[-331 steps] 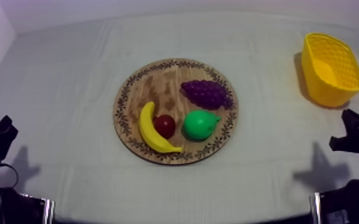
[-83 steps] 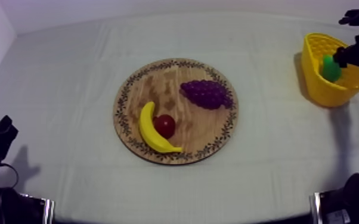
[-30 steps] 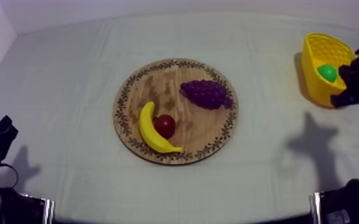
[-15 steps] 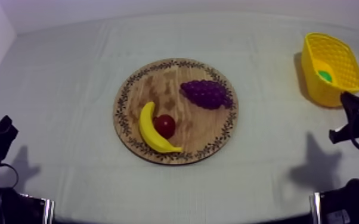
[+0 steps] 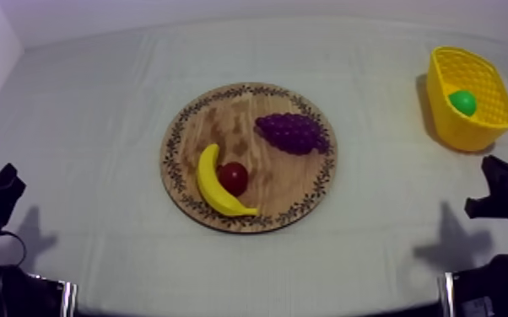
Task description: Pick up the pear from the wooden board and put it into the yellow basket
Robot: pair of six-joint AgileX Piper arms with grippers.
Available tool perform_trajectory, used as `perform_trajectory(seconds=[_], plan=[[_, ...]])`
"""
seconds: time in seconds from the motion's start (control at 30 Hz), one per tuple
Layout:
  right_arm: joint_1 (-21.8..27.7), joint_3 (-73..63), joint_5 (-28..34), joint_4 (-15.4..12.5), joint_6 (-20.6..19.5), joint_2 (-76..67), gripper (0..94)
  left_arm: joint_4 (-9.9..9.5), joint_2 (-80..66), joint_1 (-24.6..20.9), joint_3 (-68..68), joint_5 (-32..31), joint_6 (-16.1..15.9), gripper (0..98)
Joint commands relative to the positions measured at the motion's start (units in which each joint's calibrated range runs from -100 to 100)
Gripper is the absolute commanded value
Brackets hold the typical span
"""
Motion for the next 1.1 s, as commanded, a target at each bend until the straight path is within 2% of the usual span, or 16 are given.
perform_trajectory(seconds=[0.0,1.07], plan=[[0.0,0.4,-2.1,0.0,-0.4,0.0,0.5,0.00,0.0,0.0,0.0,0.0,0.0,0.1],[-0.1,0.8,-3.0,0.1,-0.3,0.0,0.5,0.00,0.0,0.0,0.0,0.0,0.0,0.1]])
